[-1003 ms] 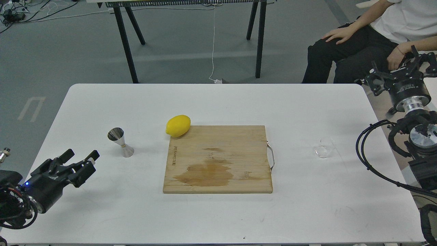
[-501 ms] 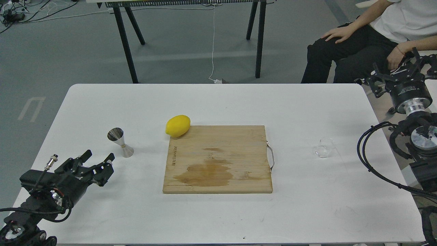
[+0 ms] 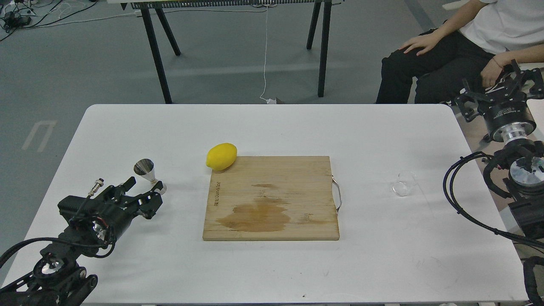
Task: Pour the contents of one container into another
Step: 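Grasp the steel jigger with the left gripper and lift it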
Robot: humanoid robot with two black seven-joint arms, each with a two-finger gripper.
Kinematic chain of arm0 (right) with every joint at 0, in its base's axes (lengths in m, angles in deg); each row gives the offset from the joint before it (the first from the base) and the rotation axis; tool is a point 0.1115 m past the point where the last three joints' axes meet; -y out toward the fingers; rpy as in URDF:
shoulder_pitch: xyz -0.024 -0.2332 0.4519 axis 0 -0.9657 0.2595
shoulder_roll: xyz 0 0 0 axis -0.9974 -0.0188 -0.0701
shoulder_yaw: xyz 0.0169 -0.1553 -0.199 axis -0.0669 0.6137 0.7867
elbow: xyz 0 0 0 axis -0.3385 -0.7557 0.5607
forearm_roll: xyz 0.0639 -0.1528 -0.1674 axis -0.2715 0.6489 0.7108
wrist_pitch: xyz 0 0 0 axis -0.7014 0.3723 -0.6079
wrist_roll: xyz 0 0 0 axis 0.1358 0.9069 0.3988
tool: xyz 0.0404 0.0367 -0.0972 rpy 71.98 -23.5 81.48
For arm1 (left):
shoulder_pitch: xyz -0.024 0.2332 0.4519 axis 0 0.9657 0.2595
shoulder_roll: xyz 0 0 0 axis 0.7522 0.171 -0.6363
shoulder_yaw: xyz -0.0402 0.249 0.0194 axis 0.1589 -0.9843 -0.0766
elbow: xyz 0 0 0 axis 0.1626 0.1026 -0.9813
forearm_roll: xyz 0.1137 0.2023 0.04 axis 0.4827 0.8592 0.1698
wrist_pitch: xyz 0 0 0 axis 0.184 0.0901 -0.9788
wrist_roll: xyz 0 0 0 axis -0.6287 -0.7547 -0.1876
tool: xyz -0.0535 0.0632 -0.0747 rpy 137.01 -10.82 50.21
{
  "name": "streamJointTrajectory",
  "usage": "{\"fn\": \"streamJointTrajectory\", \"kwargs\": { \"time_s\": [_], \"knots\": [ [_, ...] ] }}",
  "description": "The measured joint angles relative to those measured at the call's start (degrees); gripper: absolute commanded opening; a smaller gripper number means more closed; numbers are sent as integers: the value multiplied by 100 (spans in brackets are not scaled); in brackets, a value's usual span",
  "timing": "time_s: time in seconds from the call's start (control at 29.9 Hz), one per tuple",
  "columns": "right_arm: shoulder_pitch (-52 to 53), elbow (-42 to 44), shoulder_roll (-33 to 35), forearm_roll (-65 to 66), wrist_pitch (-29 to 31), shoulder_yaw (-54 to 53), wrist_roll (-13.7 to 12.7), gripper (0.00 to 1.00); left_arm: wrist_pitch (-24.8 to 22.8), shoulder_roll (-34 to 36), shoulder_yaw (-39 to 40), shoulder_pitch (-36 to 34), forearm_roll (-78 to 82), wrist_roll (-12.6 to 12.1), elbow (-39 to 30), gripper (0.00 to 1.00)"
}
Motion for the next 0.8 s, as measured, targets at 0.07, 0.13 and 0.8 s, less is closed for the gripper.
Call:
{"fn": "streamJointTrajectory", "kwargs": {
  "time_s": [0.07,0.13,0.8],
  "knots": [
    [2,4,19,0,0,-4,-3,100,0,-54,-50,-93,0,0,145,68],
    [3,7,34,0,0,-6,-5,100,0,-79,-67,-147,0,1,230,67],
    [5,16,58,0,0,-17,-5,100,-8,-332,-257,-458,0,8,630,6]
  ]
}}
